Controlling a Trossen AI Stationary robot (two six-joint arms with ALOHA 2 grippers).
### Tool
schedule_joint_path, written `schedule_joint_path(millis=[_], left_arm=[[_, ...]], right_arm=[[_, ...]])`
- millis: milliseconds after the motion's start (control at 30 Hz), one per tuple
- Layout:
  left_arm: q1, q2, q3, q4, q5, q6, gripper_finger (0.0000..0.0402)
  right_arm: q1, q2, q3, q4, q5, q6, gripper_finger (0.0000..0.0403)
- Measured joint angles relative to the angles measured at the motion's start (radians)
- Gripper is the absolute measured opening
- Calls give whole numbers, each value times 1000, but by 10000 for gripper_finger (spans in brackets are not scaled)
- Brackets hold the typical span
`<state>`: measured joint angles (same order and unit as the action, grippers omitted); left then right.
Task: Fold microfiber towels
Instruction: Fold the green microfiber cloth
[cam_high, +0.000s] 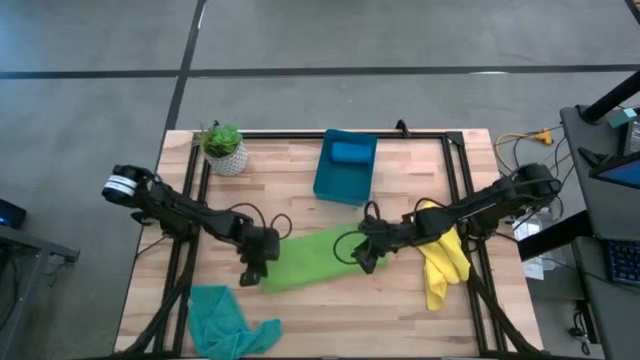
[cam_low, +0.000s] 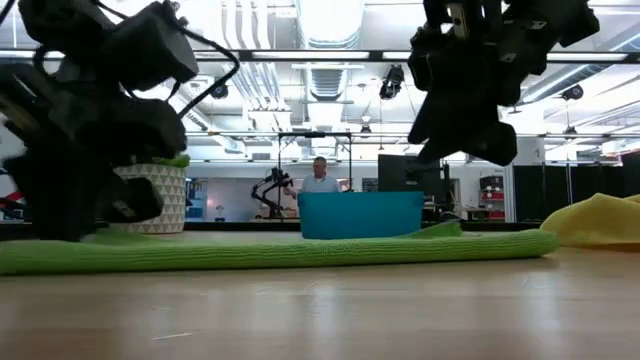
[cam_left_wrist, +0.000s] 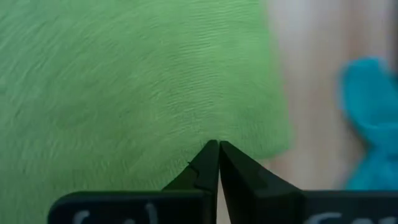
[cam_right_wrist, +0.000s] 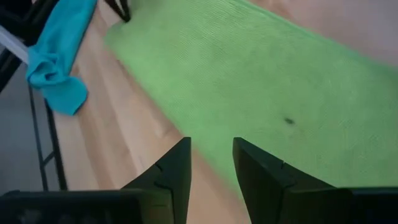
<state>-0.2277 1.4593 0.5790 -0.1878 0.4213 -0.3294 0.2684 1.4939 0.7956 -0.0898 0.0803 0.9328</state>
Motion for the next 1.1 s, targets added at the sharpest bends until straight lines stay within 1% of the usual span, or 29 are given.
schedule_joint_path(millis=[33,100,200,267,300,400,533,633,700,800,833,900,933,1033,1100], left_arm=[[-4,-2,4,27,29,0,0],[-6,-10,16,89,50,-2,0],[-3,-30,17,102,43,-4,0],[-3,-55,19,100,8,-4,0],[-3,-69,19,103,-21,-5,0],[-3,-105,16,65,-170,-5,0],[-3,-123,9,60,-360,-4,0],[-3,-112,6,70,-466,-3,0],[-1,-94,2,62,-506,-4,0],[-1,-49,-2,60,-502,-6,0],[-1,-27,-2,66,-487,-13,0],[-2,13,1,82,-444,-34,0],[-1,28,3,90,-405,-49,0],[-9,80,8,134,-309,-102,0],[-17,105,9,165,-264,-135,0]], right_arm=[[7,4,2,4,4,5,114],[15,16,7,-2,36,40,114],[21,47,14,-15,106,133,114],[21,82,30,-18,116,158,114],[19,100,42,-34,115,161,114],[7,174,114,-161,116,198,114],[1,285,253,-406,154,197,107],[1,350,358,-563,201,176,84],[1,388,418,-630,220,164,60],[-7,446,478,-690,227,131,21],[-13,464,492,-692,223,115,15],[-26,504,517,-708,201,79,11],[-33,522,531,-708,193,61,10],[-52,559,568,-718,190,19,9],[-68,566,578,-716,193,-3,9]])
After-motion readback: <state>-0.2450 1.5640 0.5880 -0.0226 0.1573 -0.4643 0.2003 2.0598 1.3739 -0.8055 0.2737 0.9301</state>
